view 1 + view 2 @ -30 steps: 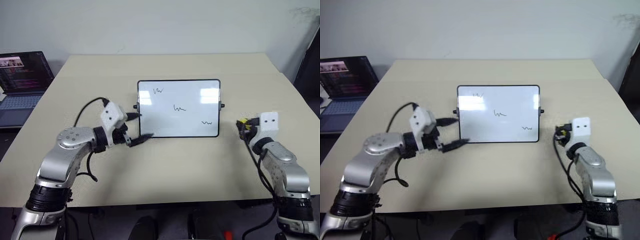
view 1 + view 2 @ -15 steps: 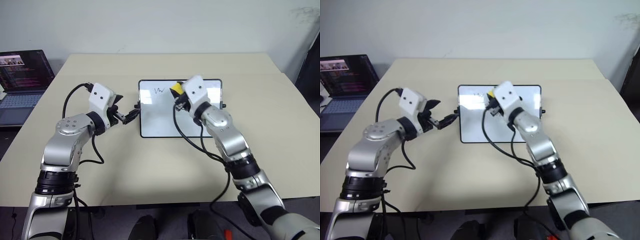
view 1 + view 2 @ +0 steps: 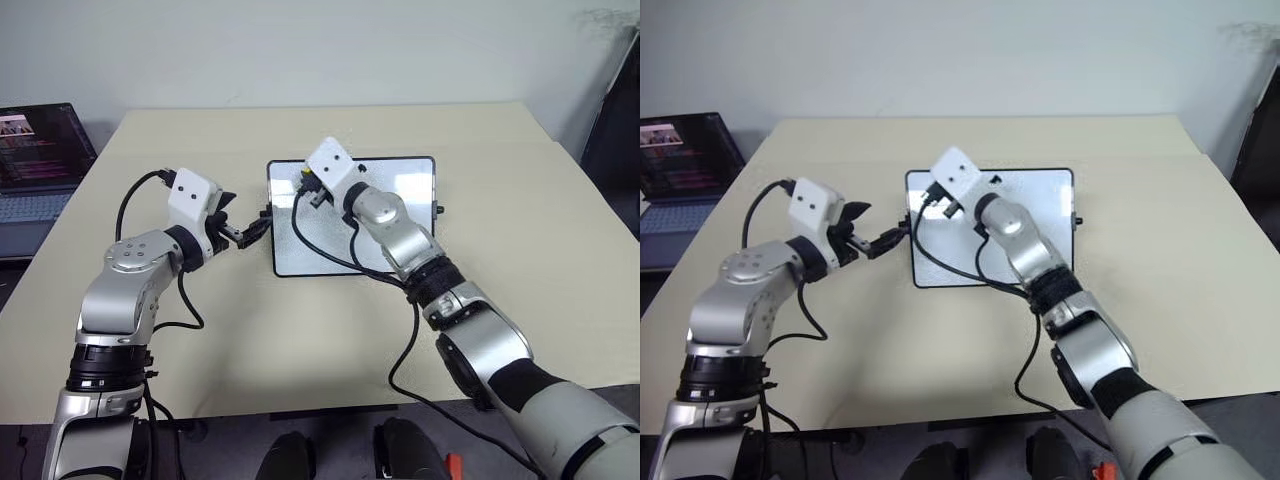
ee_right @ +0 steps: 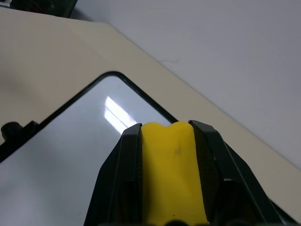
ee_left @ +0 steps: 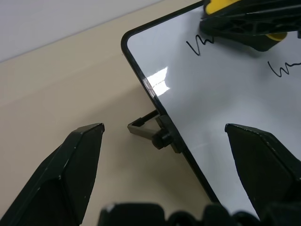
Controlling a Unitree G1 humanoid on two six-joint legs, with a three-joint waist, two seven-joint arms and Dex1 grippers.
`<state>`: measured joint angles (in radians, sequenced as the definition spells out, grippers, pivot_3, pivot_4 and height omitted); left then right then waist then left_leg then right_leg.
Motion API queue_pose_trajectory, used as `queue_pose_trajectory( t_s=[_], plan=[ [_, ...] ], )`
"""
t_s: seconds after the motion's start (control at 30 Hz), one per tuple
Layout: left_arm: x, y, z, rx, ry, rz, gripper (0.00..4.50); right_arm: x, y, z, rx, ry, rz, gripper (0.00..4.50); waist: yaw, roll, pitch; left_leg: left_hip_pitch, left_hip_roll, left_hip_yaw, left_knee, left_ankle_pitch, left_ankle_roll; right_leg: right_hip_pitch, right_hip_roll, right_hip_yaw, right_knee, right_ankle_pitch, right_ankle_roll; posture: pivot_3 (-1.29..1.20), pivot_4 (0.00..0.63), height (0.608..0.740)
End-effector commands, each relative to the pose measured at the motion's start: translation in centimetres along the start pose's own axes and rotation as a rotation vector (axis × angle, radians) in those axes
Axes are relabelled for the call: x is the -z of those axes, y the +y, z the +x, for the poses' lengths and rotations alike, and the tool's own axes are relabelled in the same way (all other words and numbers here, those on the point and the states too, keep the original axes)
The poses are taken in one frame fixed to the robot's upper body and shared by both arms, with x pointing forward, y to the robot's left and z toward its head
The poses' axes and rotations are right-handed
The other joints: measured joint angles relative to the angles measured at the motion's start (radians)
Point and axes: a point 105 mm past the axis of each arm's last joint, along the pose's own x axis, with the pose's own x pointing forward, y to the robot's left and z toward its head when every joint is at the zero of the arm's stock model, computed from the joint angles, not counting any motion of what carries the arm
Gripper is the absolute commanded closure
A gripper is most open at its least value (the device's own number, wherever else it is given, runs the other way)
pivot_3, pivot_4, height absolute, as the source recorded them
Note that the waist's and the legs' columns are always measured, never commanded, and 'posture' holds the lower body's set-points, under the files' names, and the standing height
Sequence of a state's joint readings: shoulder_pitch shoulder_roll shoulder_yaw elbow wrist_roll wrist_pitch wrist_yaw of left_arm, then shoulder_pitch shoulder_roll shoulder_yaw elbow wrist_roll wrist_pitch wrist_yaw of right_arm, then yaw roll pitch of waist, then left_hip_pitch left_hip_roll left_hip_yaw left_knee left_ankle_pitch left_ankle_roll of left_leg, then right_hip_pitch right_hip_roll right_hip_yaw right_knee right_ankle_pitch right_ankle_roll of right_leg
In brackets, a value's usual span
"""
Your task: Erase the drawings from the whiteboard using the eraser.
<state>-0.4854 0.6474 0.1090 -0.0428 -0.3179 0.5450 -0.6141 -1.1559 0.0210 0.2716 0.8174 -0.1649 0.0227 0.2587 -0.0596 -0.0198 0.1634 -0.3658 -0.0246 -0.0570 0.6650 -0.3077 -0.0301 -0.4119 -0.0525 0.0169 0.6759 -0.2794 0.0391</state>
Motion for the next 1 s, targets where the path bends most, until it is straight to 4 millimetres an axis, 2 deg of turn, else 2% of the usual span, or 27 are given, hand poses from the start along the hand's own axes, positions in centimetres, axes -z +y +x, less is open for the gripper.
queue_pose_trajectory(
  t_s=[0.03,0.17,0.3,0.4,0.53,0.67,0.87,1.0],
  plan=[
    [-1.6,-0.1,-0.3,0.005,-0.048,0.034,0.00,-3.3,0.8,1.0,-0.037,-0.096,-0.052,3.36,-0.004,0.000,0.000,0.000,0.000,0.000,0.000,0.000,0.000,0.000,0.000,0.000,0.000,0.000,0.000,0.00,0.150,0.740],
    [-1.6,-0.3,-0.1,0.015,-0.048,0.035,0.00,-3.2,2.3,1.5,-0.100,-0.079,-0.078,3.36,-0.006,0.000,0.000,0.000,0.000,0.000,0.000,0.000,0.000,-0.001,0.000,0.000,0.001,0.000,0.000,0.00,0.150,0.740],
    [-1.6,-0.4,-0.1,0.019,-0.050,0.036,0.00,-1.4,2.7,1.5,-0.125,-0.013,-0.088,3.36,-0.006,0.000,0.000,0.000,0.000,0.000,0.000,0.000,0.000,-0.001,-0.001,0.000,0.001,0.000,0.000,0.00,0.150,0.740],
    [-1.7,-0.5,-0.1,0.023,-0.051,0.036,0.00,0.5,1.5,1.2,-0.087,0.051,-0.070,3.36,-0.006,0.000,0.000,0.000,0.000,0.000,0.000,0.000,0.000,-0.001,-0.001,0.000,0.001,0.000,0.000,0.00,0.150,0.740],
    [-1.7,-0.8,0.1,0.033,-0.054,0.035,0.00,1.7,-0.1,0.7,-0.046,0.092,-0.068,3.36,-0.003,0.000,0.000,0.000,0.000,0.000,0.000,0.000,0.000,-0.001,-0.001,0.000,0.002,0.000,0.000,0.00,0.150,0.740],
    [-1.8,-0.9,0.2,0.042,-0.057,0.034,0.00,2.5,-0.5,0.3,-0.041,0.115,-0.071,3.36,0.003,0.000,0.000,0.000,0.000,0.000,0.001,0.000,0.000,0.000,-0.001,0.000,0.003,0.000,0.000,0.00,0.150,0.740],
    [-1.9,-1.1,0.4,0.050,-0.061,0.033,0.00,5.0,-0.9,-0.6,-0.045,0.188,-0.080,3.36,0.004,0.000,0.000,0.001,0.000,-0.001,0.002,0.000,0.000,0.001,-0.001,0.000,0.004,0.000,0.000,0.00,0.150,0.740],
    [-1.9,-1.2,0.4,0.054,-0.064,0.032,0.00,6.7,-1.9,-1.6,-0.031,0.242,-0.060,3.36,0.009,0.000,0.000,0.001,-0.001,-0.002,0.003,0.000,0.000,0.002,-0.001,0.000,0.004,0.000,0.000,0.00,0.150,0.740]
  ],
)
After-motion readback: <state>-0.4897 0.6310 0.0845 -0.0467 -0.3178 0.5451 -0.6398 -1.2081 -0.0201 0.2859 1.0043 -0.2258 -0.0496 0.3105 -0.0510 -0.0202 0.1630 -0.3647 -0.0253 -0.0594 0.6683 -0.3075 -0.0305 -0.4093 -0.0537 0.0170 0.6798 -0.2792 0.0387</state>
